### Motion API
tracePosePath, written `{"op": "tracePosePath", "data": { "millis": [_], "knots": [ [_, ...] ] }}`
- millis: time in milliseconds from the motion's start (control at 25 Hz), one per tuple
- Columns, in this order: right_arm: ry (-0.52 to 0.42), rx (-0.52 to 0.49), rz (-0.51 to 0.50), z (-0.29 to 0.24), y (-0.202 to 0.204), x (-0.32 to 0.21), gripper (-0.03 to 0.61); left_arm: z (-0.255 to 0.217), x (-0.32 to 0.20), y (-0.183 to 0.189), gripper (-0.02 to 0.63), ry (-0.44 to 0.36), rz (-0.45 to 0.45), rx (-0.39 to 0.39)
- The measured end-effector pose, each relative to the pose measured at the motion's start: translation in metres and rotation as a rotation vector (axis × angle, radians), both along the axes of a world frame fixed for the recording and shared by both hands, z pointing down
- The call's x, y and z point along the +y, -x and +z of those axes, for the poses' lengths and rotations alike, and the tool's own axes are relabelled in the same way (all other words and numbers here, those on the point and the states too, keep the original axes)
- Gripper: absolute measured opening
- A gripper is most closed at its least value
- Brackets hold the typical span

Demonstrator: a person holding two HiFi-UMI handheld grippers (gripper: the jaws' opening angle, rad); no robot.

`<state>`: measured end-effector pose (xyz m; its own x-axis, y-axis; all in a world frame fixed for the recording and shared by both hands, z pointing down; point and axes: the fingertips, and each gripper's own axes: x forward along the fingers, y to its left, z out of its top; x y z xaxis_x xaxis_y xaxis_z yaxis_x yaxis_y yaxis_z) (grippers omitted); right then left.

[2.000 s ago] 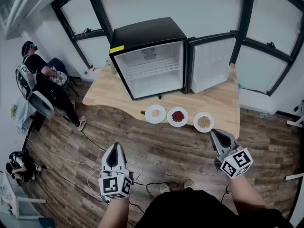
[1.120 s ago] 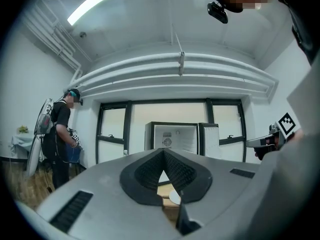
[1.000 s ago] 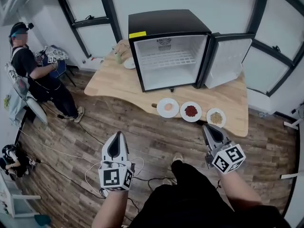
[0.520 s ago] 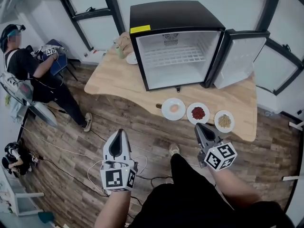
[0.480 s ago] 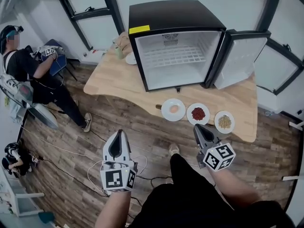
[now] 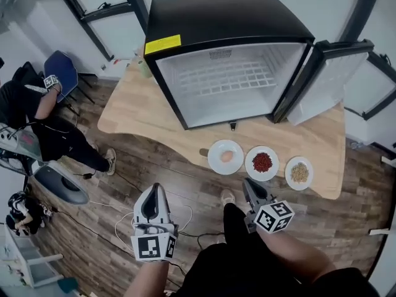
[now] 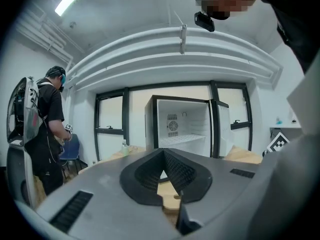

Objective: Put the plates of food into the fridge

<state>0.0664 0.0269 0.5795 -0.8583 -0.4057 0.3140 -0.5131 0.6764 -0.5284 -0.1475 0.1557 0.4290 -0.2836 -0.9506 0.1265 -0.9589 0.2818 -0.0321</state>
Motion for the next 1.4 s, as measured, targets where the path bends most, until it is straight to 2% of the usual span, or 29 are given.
{"op": "tracePosePath", "data": {
  "millis": [200,360,440,520,760,800,1040,1280,1320,1360,1400],
  "knots": [
    [0.136,0.02,0.02,0.063,0.011,-0.013,0.023,0.03,-0.024,0.012,0.005,0.065,-0.01,0.014],
    [0.288,-0.016,0.11,0.107,0.017,-0.02,0.032,0.041,-0.041,0.017,0.005,0.082,-0.011,0.019],
    [0.367,-0.032,0.131,0.126,0.023,-0.021,0.122,0.047,-0.046,0.02,0.004,0.094,-0.011,0.018],
    [0.439,-0.043,0.156,0.141,0.03,-0.023,0.145,0.051,-0.047,0.031,0.004,0.105,-0.034,0.018],
    [0.538,-0.058,0.236,0.159,0.035,-0.018,0.156,0.063,-0.04,0.048,0.005,0.156,-0.071,0.029],
    [0.568,-0.064,0.24,0.159,0.036,-0.016,0.187,0.065,-0.04,0.049,0.005,0.159,-0.075,0.032],
    [0.731,-0.132,0.334,0.175,0.041,-0.024,0.232,0.071,-0.04,0.049,0.005,0.162,-0.077,0.049],
    [0.874,-0.239,0.389,0.187,0.052,-0.032,0.228,0.065,-0.032,0.053,0.005,0.164,-0.086,0.037],
    [0.882,-0.261,0.389,0.185,0.052,-0.03,0.213,0.064,-0.03,0.054,0.005,0.162,-0.089,0.036],
    [0.882,-0.277,0.385,0.182,0.052,-0.027,0.163,0.063,-0.027,0.056,0.005,0.159,-0.095,0.036],
    [0.88,-0.286,0.378,0.18,0.051,-0.023,0.139,0.061,-0.024,0.058,0.005,0.154,-0.103,0.038]
  ]
}}
